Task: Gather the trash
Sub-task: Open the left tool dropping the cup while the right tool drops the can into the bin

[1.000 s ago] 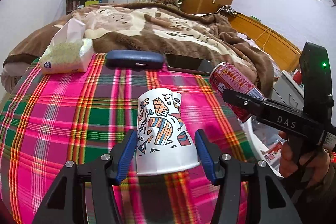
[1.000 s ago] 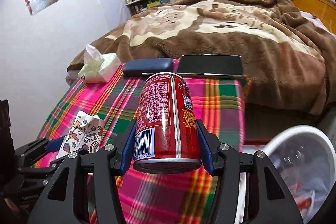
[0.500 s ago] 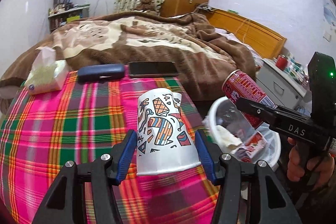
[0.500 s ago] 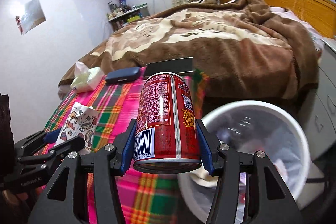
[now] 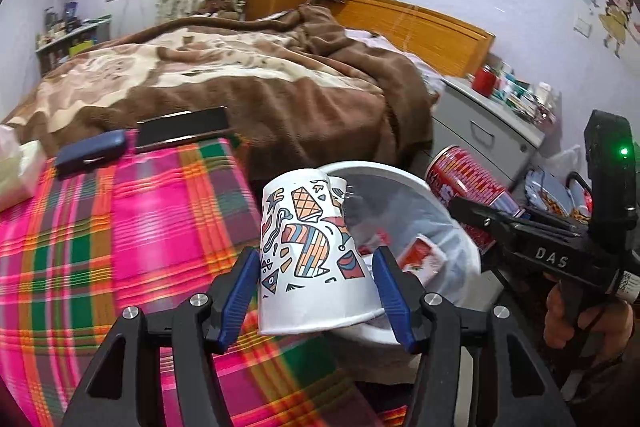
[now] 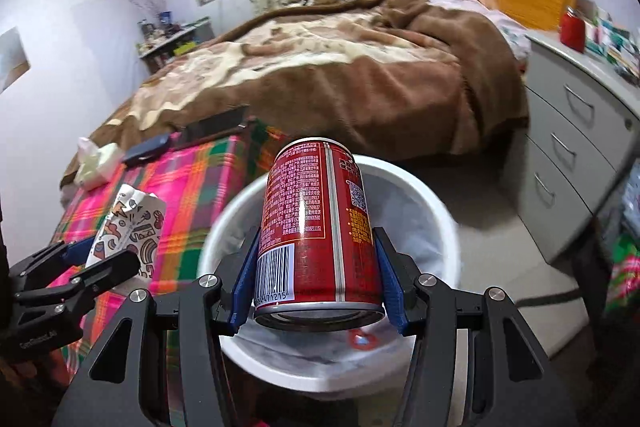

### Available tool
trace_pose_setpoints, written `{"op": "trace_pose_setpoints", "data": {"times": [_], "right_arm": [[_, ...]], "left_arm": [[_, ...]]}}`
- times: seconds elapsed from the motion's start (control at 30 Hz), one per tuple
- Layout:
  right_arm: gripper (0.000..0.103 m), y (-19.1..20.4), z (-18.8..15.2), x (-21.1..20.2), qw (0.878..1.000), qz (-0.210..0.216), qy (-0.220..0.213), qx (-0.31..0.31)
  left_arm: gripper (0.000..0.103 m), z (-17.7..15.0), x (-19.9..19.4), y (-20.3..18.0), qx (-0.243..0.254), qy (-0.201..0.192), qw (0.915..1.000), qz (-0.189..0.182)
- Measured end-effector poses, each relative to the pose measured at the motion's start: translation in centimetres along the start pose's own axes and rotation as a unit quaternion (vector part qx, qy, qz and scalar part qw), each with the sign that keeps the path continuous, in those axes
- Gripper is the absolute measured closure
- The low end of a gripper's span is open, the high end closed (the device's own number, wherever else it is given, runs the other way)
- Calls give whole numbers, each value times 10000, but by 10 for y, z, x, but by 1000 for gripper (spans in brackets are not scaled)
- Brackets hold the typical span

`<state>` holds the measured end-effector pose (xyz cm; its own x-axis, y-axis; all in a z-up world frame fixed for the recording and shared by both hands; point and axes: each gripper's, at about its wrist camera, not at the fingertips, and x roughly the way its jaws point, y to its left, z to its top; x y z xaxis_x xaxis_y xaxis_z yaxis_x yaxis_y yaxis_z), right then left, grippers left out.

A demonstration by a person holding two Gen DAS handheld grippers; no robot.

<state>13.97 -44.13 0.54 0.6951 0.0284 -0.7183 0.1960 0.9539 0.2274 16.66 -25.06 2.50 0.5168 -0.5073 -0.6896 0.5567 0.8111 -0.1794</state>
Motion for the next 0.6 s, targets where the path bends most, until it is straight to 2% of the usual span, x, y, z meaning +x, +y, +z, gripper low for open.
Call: {"op": "trace_pose_setpoints", "data": {"times": [0.1, 0.3, 0.4, 0.47, 0.6], "right_arm": [[48, -11, -3, 8, 9998, -129, 137, 63], [48, -19, -3, 23, 9991, -116, 389, 110], [48, -22, -3, 20, 9993, -99, 319, 162], [44, -24, -2, 18, 9994, -49, 293, 204], [42, -25, -4, 12, 9995, -87, 181, 239]], "left_arm": [[43, 1, 15, -14, 128, 100, 9999, -16], [41, 2, 38, -24, 171, 273, 9995, -74], [41, 3, 43, -24, 129, 316, 9994, -12], [40, 3, 44, -24, 144, 321, 9994, -5], [31, 2, 42, -20, 31, 306, 9995, -26]]}}
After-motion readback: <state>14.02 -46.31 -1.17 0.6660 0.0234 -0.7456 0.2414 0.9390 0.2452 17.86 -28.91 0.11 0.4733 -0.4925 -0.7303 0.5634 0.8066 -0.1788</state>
